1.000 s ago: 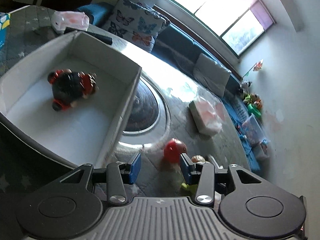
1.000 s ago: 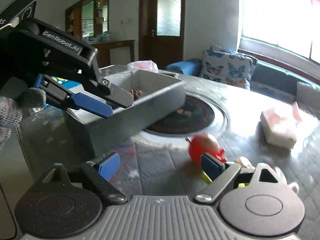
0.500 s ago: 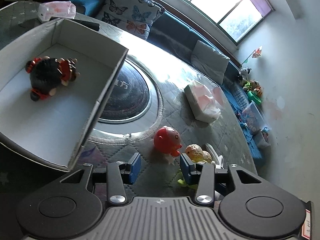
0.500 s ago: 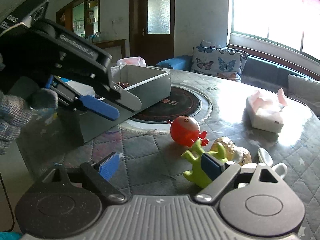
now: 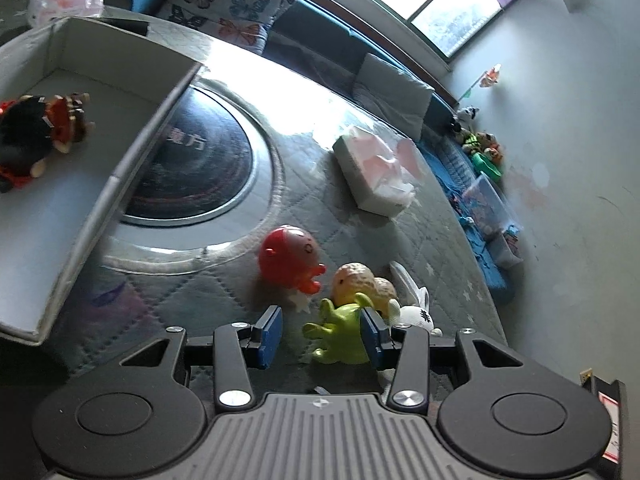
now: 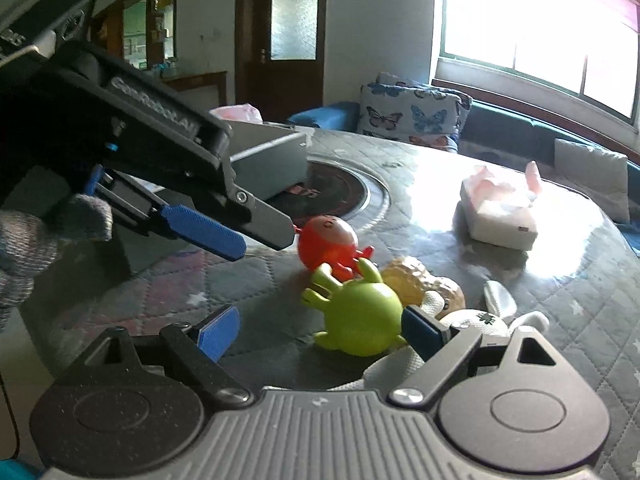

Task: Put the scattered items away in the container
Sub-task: 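Lower the left gripper onto the green alien toy and close it, then lift the green alien with the left gripper and carry it into the box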

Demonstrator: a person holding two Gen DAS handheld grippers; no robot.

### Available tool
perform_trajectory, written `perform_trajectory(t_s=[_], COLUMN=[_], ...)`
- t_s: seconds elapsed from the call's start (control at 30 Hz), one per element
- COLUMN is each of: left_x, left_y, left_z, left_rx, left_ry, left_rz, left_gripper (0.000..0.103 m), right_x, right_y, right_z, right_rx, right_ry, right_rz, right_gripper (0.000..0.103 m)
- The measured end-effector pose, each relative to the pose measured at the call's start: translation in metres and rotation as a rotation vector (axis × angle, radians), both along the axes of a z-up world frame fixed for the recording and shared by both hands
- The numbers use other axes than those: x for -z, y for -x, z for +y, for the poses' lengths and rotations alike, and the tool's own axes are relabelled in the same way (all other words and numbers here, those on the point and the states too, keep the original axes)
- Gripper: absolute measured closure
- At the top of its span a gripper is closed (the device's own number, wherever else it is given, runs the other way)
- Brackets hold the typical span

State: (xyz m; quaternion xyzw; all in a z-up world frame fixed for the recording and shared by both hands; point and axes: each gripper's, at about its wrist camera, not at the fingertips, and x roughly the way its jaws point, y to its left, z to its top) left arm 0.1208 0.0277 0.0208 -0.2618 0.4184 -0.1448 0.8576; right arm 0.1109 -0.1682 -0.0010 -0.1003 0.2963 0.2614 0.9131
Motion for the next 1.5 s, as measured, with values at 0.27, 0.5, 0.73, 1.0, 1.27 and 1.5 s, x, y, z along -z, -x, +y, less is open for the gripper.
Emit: perform_trajectory(t_s=[0.27,0.5,0.73,1.0,1.27,1.5], left_x=[0.007,0.016,0.021,0.024,0.023,0.017], left_y=[-0.013,-0.021,-0.022,-0.023,-0.019,-0.008], left_z=[-0.008,-0.01,-0.013,-0.013,-0.01,-0.004], left_rx=[0.024,0.031,0.044,0.059,0.066,0.062], left_ry=[0.04,0.065,0.056,0.054,0.031,0.029], left_rz=[0.009,0.03,0.041,0.028,0.017,-0.004], left_gripper=[0.058,0.058,0.058,0.071,0.083,0.086], right_x=[0.009,0.012,0.013,0.013,0.013,0.011], right_y=[-0.015,-0.021,-0.022,-0.02,-0.019,-0.016], right_z=[0.002,0.002,0.001,0.003,0.005,0.009], right_rx=[0.022,0.041,0.042,0.035,0.034,0.021], right_ry=[-0.009,-0.008,-0.016,-0.008,-0.012,-0.025], right_rz=[0.04,0.051,0.047,0.039,0.041,0.04], right_gripper=[0.019,0.033,0.033,0.034,0.034,0.034])
